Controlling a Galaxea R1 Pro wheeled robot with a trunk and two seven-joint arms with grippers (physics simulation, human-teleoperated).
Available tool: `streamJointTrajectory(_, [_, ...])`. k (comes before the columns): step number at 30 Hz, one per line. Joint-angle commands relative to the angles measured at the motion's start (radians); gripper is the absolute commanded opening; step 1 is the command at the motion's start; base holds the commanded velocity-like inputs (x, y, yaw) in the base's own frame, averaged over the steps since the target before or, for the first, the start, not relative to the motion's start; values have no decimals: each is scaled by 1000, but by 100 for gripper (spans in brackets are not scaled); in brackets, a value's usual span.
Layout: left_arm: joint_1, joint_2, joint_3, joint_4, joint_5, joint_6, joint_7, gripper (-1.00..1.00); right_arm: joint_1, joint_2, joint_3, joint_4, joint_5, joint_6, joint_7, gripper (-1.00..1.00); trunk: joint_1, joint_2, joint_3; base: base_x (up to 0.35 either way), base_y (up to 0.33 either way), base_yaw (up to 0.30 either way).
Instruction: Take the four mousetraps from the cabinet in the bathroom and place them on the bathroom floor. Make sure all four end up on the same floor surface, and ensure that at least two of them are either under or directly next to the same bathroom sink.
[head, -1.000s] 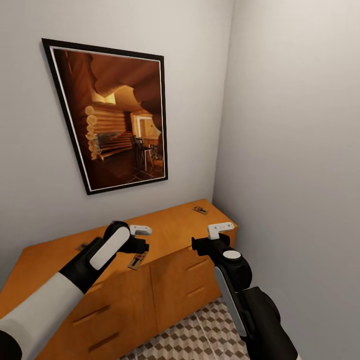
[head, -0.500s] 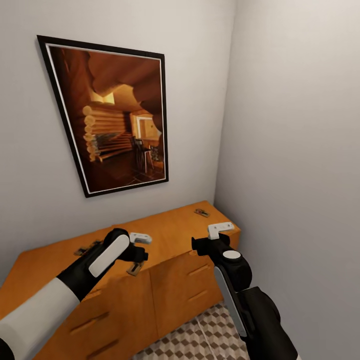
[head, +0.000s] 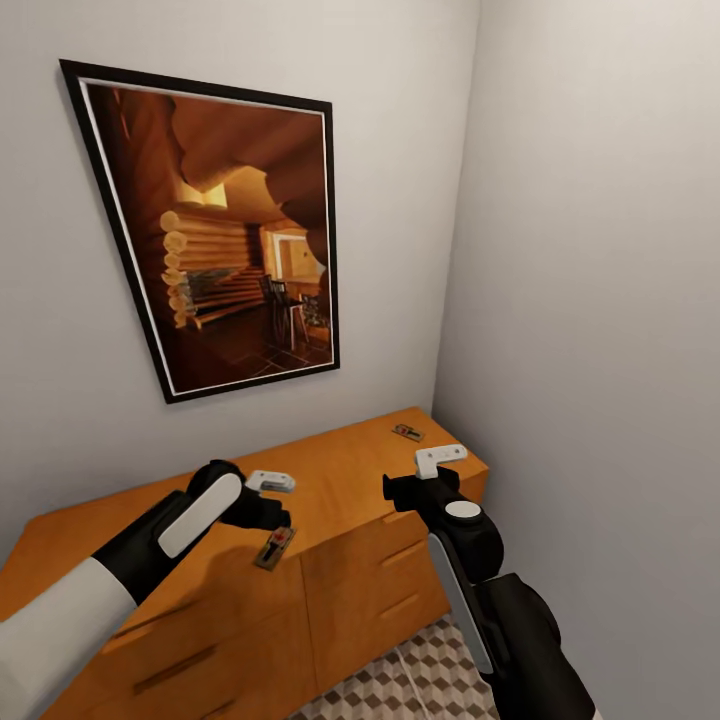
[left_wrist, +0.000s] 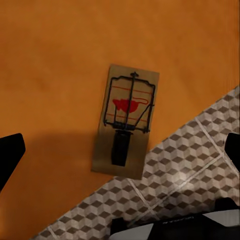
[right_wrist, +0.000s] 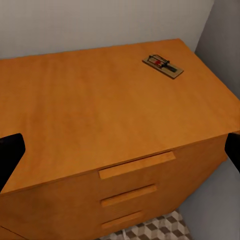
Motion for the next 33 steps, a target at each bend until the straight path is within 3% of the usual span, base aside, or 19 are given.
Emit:
streamJointTrajectory(1, [0,4,-1,1,-1,0,-19,100,0,0,0,0,0,0,0,100,0,0,0,12,3,0])
streamJointTrajectory(6, [-2,13,-27,7,-2,0,-83,100,0,0,1,0,0,0,0,100,0,0,0,7,2,0])
streamJointTrajectory(7, [-5,16,-52,9,-3,0,-104,100,0,0,3,0,0,0,0,100,0,0,0,3,1,0])
streamJointTrajectory(18, [-12,17,-109,21,-7,0,-137,100,0,0,12,0,0,2,0,100,0,0,0,1,0,0])
streamJointTrajectory(25, [6,14,-113,24,-87,0,-139,100,0,0,13,0,0,2,0,100,0,0,0,3,0,0])
streamJointTrajectory(33, [21,13,-106,25,-127,-2,-147,100,0,0,13,0,0,3,0,100,0,0,0,154,0,0])
